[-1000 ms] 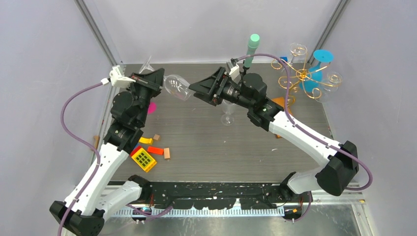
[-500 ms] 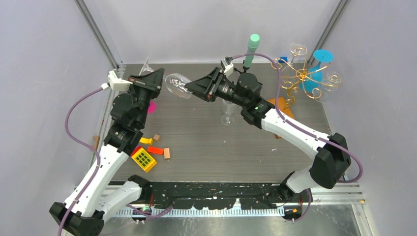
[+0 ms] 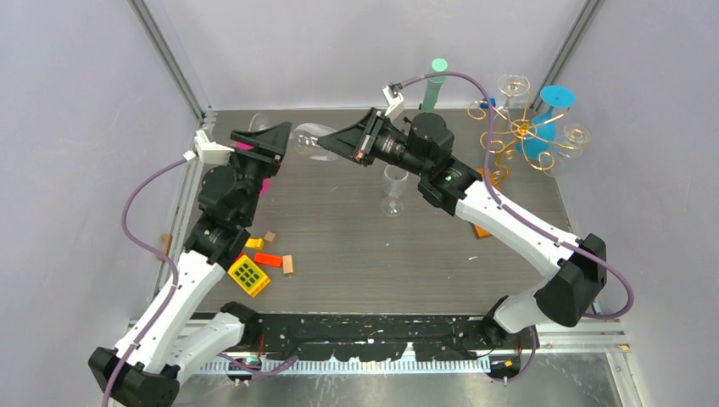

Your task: Take the wine glass off the wine glass rack

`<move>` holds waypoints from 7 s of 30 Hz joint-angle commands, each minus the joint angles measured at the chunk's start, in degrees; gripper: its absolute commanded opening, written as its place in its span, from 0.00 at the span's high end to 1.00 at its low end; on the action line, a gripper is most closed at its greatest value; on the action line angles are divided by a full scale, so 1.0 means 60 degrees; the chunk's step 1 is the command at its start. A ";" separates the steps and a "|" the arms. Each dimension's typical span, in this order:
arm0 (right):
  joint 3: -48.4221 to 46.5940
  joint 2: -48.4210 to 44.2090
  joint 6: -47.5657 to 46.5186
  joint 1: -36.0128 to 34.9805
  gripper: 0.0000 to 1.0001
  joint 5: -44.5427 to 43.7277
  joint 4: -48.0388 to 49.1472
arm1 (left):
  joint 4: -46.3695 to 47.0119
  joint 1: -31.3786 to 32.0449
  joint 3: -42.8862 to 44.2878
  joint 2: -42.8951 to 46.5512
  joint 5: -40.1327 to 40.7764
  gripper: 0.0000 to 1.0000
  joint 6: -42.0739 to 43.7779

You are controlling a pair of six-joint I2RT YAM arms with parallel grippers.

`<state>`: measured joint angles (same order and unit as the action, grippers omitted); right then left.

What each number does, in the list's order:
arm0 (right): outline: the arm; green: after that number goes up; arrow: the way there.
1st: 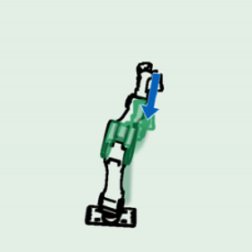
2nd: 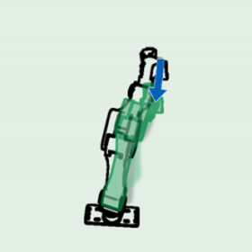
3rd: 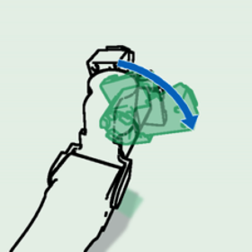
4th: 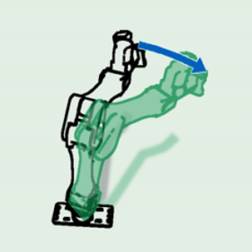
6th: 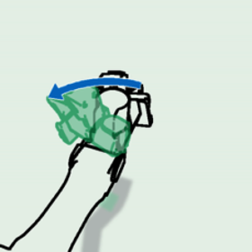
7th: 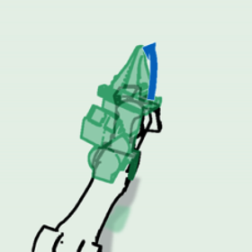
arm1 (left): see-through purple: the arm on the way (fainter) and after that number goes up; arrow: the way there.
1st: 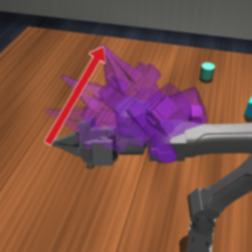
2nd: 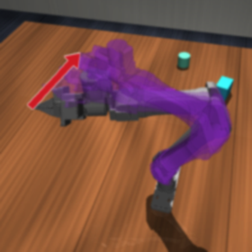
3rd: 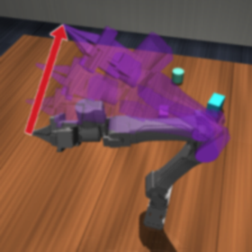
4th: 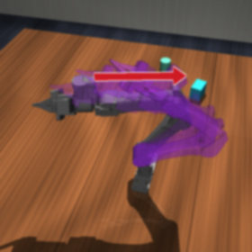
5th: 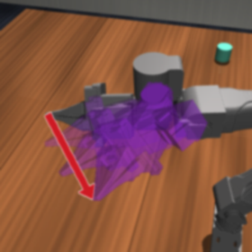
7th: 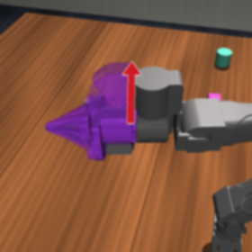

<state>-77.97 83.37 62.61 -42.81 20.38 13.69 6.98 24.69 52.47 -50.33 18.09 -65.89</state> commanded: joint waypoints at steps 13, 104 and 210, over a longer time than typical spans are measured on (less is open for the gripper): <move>-0.3201 0.1163 -0.4237 -0.0048 1.00 -0.3000 -0.7258 | -0.2966 0.0046 -0.0048 0.0754 -0.1062 0.09 0.3660; -0.6019 -0.1283 -0.6874 0.4861 0.19 -0.8145 -1.1955 | -0.4910 0.0031 0.1317 0.0044 -0.2208 0.00 0.7843; -0.2825 0.0595 -0.1102 0.9746 1.00 -0.1741 -0.5034 | -0.4969 0.0031 0.0865 0.0405 -0.0889 0.00 0.8257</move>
<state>-95.98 91.29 55.22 15.86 12.53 -22.74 -24.47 24.77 57.82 -48.82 12.01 -16.32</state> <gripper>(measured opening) 0.077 0.995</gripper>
